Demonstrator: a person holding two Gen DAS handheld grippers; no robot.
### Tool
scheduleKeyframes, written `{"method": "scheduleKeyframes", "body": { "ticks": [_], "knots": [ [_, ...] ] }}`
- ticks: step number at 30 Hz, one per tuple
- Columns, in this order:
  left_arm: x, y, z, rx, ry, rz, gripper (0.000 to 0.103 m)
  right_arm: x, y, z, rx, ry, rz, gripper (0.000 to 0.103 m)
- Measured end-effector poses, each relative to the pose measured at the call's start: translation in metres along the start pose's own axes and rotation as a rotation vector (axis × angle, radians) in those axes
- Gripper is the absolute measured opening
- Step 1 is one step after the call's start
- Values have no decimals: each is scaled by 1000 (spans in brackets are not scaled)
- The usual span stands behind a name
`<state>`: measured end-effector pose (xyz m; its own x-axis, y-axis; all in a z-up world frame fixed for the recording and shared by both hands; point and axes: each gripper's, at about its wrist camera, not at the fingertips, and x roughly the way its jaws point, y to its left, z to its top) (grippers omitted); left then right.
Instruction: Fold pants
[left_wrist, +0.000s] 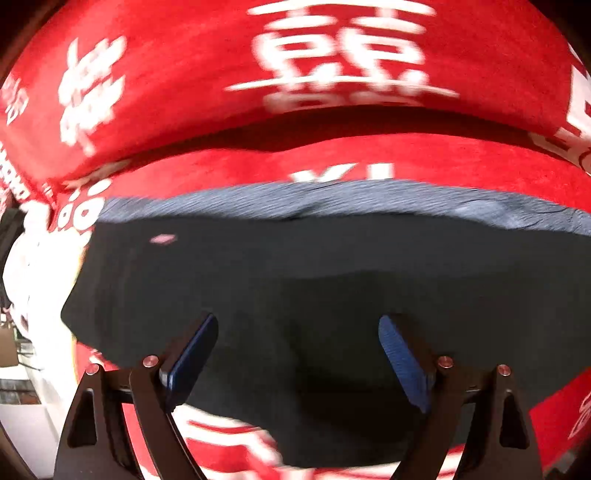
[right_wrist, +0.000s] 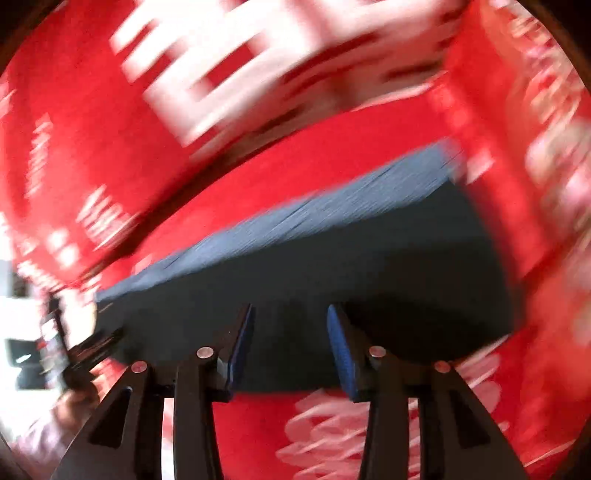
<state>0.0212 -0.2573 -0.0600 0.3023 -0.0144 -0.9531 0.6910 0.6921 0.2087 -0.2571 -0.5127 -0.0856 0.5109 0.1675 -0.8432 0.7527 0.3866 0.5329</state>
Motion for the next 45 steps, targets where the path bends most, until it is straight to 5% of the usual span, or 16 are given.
{"method": "scheduleKeyframes", "body": {
  "ticks": [4,7,12,21,22,24,28,33,37,42,45],
  "knots": [
    [6,64,-4,-9,-1,14,90,64,83,-71,63,145,265,48],
    [8,99,-1,9,-11,44,90,107,136,-114,117,202,366,48],
    [52,153,4,60,-5,65,90,171,195,-149,162,210,384,48],
    [79,191,-2,11,-41,-138,98,199,193,-154,243,180,378,48],
    [76,189,-4,25,-50,-140,98,200,194,-149,256,175,390,41],
    [75,189,-5,56,-56,-137,98,191,204,-139,204,150,325,9],
    [68,192,-18,89,-51,-140,98,169,222,-146,135,119,276,8],
    [65,199,-32,117,-55,-129,98,193,204,-165,162,189,197,8],
    [52,207,-34,70,-6,-116,97,173,210,-163,125,249,139,31],
    [31,183,-22,97,-89,-142,97,118,235,-129,-111,89,12,31],
    [48,160,-16,173,-91,-44,97,125,224,-98,-156,84,-66,30]
  ]
}}
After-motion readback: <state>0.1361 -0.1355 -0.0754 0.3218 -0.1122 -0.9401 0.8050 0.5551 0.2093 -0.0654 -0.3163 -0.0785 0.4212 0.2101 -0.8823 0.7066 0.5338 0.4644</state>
